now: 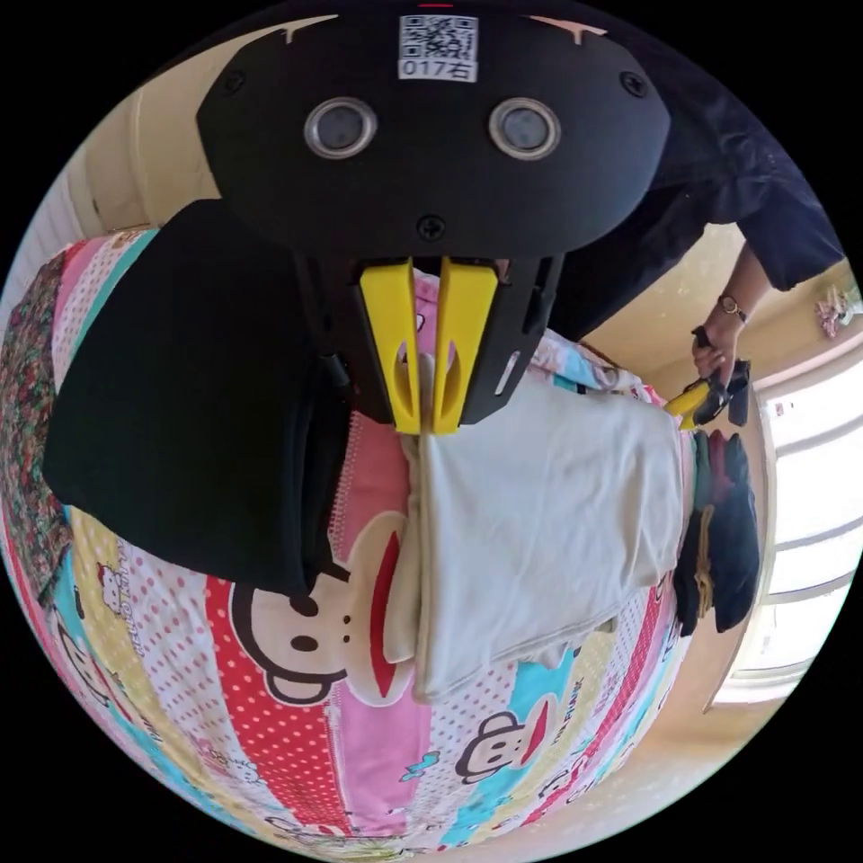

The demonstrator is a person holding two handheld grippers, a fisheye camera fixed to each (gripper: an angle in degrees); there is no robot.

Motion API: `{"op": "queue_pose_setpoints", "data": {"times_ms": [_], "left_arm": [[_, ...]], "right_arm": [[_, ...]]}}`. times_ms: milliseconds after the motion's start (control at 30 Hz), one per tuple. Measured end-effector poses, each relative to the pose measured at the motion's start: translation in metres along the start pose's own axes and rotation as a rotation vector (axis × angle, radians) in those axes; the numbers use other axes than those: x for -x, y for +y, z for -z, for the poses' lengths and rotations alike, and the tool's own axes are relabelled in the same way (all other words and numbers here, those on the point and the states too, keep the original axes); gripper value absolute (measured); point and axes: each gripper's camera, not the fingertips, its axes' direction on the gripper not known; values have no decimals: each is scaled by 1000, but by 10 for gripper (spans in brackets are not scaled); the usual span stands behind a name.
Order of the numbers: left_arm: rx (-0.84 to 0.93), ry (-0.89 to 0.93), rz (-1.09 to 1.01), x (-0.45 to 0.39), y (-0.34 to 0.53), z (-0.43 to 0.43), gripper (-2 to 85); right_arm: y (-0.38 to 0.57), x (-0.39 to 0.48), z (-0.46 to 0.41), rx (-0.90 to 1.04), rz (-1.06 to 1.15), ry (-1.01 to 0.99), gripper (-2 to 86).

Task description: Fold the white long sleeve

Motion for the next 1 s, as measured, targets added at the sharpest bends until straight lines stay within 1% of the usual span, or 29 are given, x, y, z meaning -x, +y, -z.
{"op": "queue_pose_setpoints", "data": {"times_ms": [67, 133, 200, 267, 300, 367, 400, 433, 467, 567, 633, 667, 733, 767, 867, 900, 933, 967, 1000], "left_arm": [[-42, -2, 39, 7, 12, 0, 159], [-40, 66, 86, 16, 21, -9, 165], [-45, 118, 127, 20, 24, -17, 168], [-66, 152, 159, 22, 26, -23, 166], [-68, 173, 190, 25, 27, -30, 161], [-68, 209, 247, 31, 31, -40, 149], [-83, 234, 287, 35, 36, -44, 138], [-107, 257, 329, 40, 41, -45, 127], [-121, 271, 346, 42, 44, -45, 122], [-174, 345, 395, 48, 60, -44, 86], [-205, 408, 356, 43, 70, -39, 67], [-207, 410, 349, 40, 72, -37, 66], [-206, 398, 268, 22, 77, -27, 65], [-199, 393, 238, 16, 77, -25, 64], [-158, 381, 35, -28, 78, -20, 61], [-116, 367, -58, -51, 79, -24, 59], [-62, 330, -155, -76, 81, -30, 58], [-36, 304, -201, -89, 83, -35, 58], [13, 248, -292, -115, 88, -46, 58]], "right_arm": [[6, -3, 1, -31, -72, -17, 39], [5, -4, -11, 12, -116, -9, 41], [-1, 4, -15, 38, -104, 59, 46], [-8, 23, -1, -10, -127, 174, 53], [-9, 31, 4, -38, -118, 197, 55], [-13, 72, 19, -154, 6, 250, 60], [-14, 84, 20, -178, 44, 255, 58], [-17, 106, 17, -214, 132, 242, 54], [-22, 128, 10, -231, 235, 208, 46], [-44, 167, -24, -187, 393, 171, 25], [-57, 178, -54, -144, 427, 195, 16], [-67, 181, -85, -30, 451, 236, 14], [-75, 177, -134, 160, 480, 317, 11], [-71, 174, -139, 137, 513, 324, 9], [-60, 162, -119, 117, 550, 301, 7], [-56, 157, -113, 101, 540, 285, 7], [-44, 141, -97, 52, 519, 229, 6], [-29, 123, -83, 11, 494, 161, 6], [-22, 112, -78, -1, 475, 134, 6]]}}
